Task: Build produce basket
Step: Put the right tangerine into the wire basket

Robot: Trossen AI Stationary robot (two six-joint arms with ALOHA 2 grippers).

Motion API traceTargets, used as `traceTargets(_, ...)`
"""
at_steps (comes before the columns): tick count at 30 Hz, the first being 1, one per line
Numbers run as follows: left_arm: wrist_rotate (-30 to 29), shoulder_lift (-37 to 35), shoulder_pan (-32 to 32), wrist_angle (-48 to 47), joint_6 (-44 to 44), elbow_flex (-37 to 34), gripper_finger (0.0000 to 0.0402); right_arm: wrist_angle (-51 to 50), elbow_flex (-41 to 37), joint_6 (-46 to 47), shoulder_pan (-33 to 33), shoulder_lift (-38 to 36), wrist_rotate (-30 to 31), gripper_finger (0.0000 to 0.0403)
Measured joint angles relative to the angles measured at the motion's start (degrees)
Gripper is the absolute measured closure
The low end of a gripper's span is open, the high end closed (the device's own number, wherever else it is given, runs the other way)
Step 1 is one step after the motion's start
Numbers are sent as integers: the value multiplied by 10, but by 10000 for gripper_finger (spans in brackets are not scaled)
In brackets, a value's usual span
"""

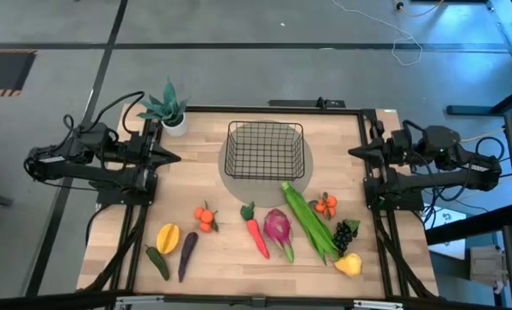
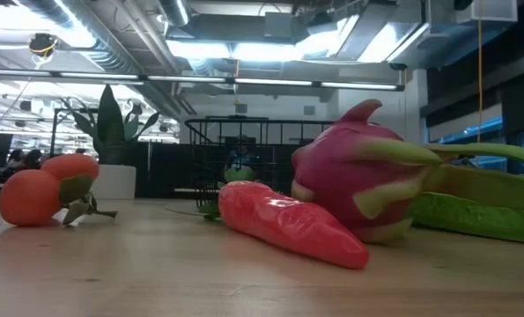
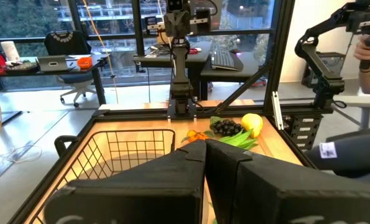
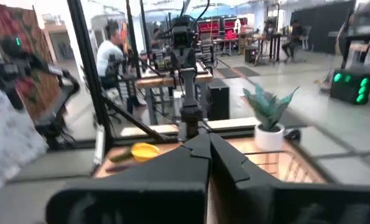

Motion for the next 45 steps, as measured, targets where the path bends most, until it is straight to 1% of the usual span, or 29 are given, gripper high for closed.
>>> traceTargets(3,0,0,0,0,0,0,401,0,0,63,0,0,4,402)
traceTargets(7,-2,0,0,3,0,0,401,-15,0,105,0,0,4,402)
traceTargets(9,-9,0,0,13,0,0,401,-16,0,117,0,1,-16,402)
traceTargets(12,-9,0,0,31,0,0,401,-17,0,115,0,4,-73,402)
traceTargets(13,-9,0,0,39,0,0,401,-17,0,116,1,5,-83,402)
traceTargets(16,-11,1,0,66,0,0,401,-19,0,140,0,7,-85,402)
traceTargets(18,-16,1,0,77,0,0,401,-19,0,138,1,12,-87,402)
traceTargets(21,-23,1,0,77,4,0,401,-16,0,129,3,24,-108,402)
traceTargets(24,-18,4,0,77,54,0,401,-7,0,120,3,46,-116,402)
traceTargets(26,-22,9,0,80,72,0,401,7,0,109,3,62,-116,402)
traceTargets(30,-24,13,0,91,74,1,401,55,0,68,3,93,-115,402)
traceTargets(33,-24,19,0,80,63,1,395,90,0,88,3,118,-115,402)
traceTargets(35,-24,26,0,82,61,1,382,96,0,97,3,135,-115,399)
traceTargets(37,-24,32,0,75,61,0,362,97,0,92,3,153,-115,385)
traceTargets(39,-27,42,0,79,62,0,340,97,0,79,3,173,-115,362)
traceTargets(43,-36,58,0,78,61,0,299,108,0,69,3,216,-112,297)
traceTargets(45,-36,65,0,77,60,0,285,117,0,74,3,237,-91,263)
